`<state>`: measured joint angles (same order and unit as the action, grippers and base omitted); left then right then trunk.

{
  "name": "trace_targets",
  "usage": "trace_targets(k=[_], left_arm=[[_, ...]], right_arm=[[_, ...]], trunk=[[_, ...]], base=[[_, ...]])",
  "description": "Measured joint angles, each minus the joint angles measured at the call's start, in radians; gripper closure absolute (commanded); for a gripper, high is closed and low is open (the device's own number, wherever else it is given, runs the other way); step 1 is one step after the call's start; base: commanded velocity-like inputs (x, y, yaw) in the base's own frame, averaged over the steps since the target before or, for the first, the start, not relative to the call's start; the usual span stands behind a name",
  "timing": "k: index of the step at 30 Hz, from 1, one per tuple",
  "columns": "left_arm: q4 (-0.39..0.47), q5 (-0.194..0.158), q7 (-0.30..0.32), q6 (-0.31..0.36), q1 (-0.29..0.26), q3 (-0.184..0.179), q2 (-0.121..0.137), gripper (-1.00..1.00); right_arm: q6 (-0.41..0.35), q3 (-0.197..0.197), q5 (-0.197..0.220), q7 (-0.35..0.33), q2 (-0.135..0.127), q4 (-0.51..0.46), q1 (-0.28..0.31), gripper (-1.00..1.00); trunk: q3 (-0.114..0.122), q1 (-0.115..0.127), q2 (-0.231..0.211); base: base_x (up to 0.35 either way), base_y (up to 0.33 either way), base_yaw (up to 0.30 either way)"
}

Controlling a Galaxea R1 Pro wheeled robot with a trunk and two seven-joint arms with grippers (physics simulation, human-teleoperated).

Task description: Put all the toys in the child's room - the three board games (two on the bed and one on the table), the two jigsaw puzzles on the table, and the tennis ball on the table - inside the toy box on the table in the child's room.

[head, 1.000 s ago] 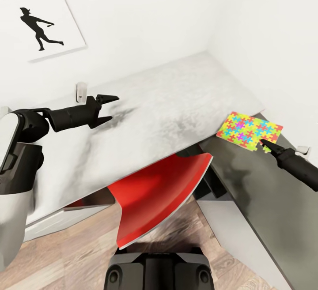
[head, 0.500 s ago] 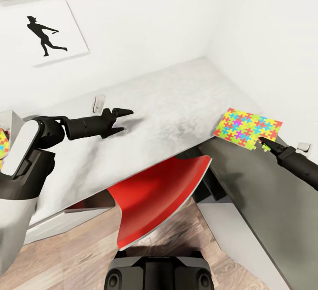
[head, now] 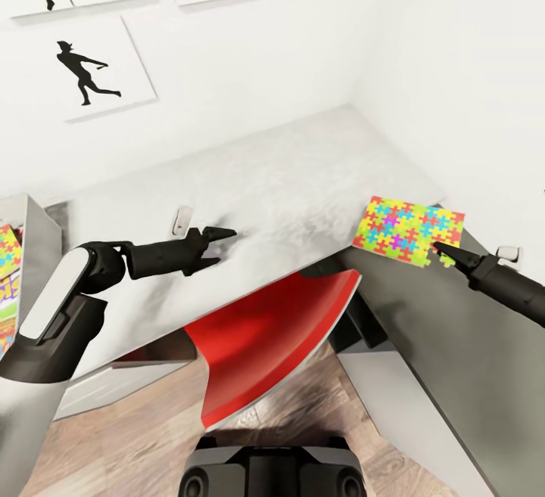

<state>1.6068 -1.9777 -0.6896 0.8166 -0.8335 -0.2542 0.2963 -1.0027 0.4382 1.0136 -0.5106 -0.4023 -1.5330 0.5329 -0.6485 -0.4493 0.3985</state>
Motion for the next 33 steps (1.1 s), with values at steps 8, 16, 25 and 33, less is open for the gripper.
trace_targets(k=[8, 16, 25, 33], left_arm=[[0.000, 0.000, 0.116, 0.007, 0.096, 0.082, 0.000, -1.00], [0.000, 0.000, 0.207, 0.010, 0.150, 0.136, 0.012, -1.00], [0.000, -0.001, 0.283, 0.023, 0.179, 0.164, 0.016, -1.00], [-0.001, 0.000, 0.311, 0.026, 0.186, 0.163, 0.011, -1.00]], right_arm=[[-0.018, -0.010, 0.001, -0.001, 0.000, -0.010, 0.000, 1.00], [-0.040, -0.020, 0.003, -0.001, 0.001, -0.014, 0.000, 1.00], [-0.040, -0.023, 0.002, -0.002, 0.002, -0.016, 0.001, 1.00], [-0.040, -0.022, 0.001, -0.001, 0.000, -0.009, 0.006, 1.00]], trunk=[[0.013, 0.000, 0.000], [0.026, 0.000, 0.000], [0.041, 0.000, 0.000], [0.054, 0.000, 0.000]], base=[[0.000, 0.000, 0.000], [0.000, 0.000, 0.000], [0.000, 0.000, 0.000], [0.000, 0.000, 0.000]])
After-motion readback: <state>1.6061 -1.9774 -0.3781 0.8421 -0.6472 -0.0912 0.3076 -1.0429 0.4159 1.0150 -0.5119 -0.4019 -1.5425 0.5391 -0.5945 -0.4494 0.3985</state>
